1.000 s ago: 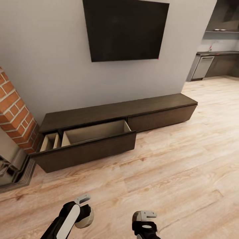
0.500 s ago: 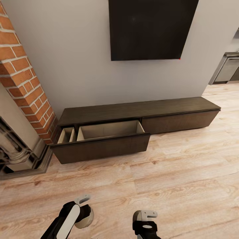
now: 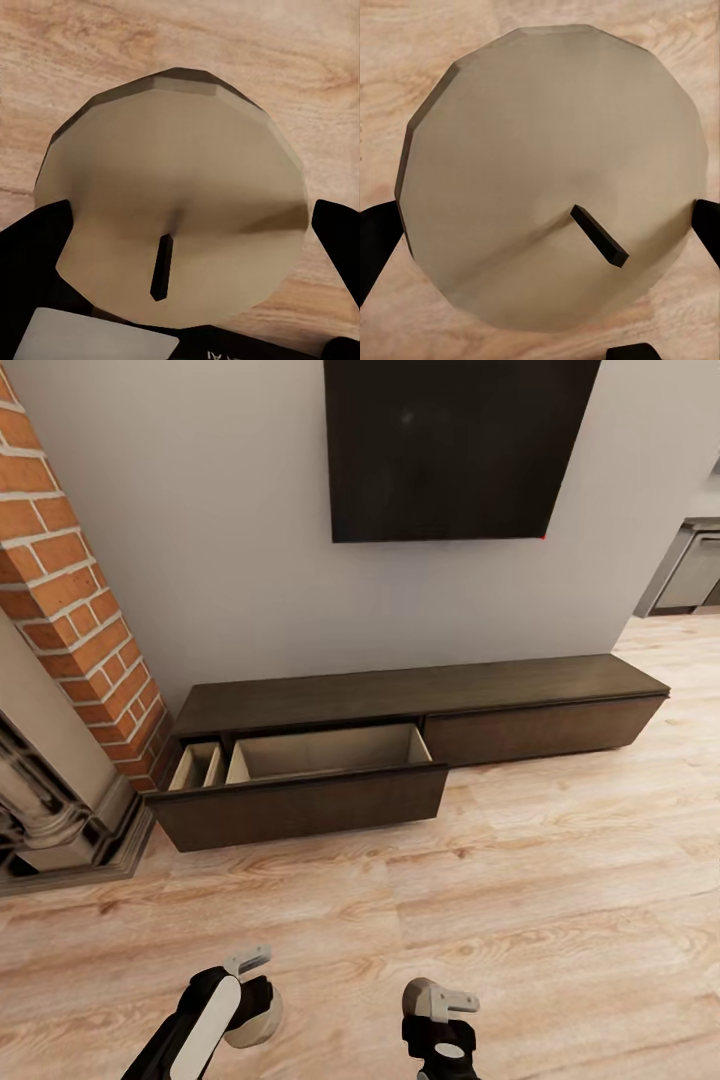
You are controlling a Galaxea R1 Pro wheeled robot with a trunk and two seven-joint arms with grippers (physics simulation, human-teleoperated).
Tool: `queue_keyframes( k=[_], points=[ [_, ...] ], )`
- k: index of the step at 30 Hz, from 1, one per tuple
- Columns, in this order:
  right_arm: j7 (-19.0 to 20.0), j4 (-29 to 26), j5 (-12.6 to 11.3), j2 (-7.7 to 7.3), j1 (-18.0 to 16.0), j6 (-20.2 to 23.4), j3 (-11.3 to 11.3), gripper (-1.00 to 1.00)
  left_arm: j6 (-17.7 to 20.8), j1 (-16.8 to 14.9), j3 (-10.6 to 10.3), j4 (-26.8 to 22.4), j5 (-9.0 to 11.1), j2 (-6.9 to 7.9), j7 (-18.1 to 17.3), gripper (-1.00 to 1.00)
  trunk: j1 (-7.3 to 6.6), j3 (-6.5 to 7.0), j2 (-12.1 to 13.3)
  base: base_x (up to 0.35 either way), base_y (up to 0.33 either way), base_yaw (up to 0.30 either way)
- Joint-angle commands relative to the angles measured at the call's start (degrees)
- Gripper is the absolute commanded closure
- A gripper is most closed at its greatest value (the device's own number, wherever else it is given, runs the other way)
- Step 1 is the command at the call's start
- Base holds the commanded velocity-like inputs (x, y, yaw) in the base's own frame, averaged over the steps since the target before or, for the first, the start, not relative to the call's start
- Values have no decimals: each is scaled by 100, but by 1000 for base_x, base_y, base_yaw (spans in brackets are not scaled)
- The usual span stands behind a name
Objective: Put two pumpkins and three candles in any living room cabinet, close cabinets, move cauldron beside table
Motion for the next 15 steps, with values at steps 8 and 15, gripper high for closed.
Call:
queue_keyframes(
  k=[8,15],
  points=[
    [-84,-18,84,8,-4,13,727,100,-2,0,-9,-4,61,3,54,100,1,-9,-2,125,-75,11],
    [-89,-18,86,28,-4,41,834,100,-2,0,-9,-5,62,3,50,100,1,-25,-2,4,-14,53]
  ],
)
